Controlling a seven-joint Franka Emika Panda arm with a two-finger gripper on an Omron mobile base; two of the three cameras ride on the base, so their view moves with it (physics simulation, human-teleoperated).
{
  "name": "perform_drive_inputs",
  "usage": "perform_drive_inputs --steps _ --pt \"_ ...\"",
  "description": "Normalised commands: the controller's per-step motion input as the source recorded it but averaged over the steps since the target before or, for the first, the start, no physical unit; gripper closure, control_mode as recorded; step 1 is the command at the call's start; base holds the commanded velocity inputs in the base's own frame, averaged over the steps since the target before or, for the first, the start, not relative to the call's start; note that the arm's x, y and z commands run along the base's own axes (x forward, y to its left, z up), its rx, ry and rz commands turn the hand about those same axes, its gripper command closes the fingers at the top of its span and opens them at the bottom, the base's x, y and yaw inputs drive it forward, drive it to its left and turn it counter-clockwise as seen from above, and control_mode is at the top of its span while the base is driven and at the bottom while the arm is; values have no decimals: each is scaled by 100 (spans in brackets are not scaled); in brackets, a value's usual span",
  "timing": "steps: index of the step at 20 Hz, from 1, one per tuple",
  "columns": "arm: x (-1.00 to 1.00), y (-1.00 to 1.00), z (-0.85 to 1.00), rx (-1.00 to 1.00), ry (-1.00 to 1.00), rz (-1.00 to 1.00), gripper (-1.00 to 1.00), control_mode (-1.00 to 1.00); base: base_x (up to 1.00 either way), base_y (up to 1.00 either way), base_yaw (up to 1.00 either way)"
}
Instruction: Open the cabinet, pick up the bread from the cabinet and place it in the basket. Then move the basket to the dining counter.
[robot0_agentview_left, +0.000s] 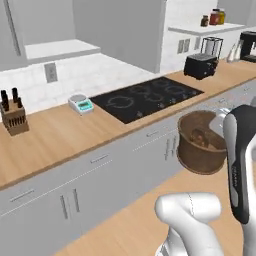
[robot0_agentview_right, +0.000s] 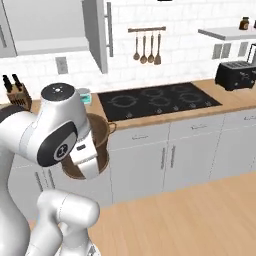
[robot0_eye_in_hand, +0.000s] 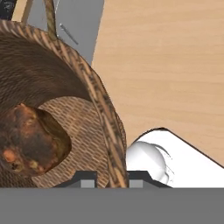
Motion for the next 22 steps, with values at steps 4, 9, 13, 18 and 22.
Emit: perform_drive_inputs --steps 4,9,13,18,22 --pt "0 0 0 0 0 0 100 100 0 6 -100" --pt "0 0 0 0 0 0 100 100 0 3 -100" --pt "0 0 0 0 0 0 100 100 0 5 -100" --pt "0 0 0 0 0 0 100 100 0 -11 -91" --pt "0 0 0 0 0 0 100 100 0 -37 -82"
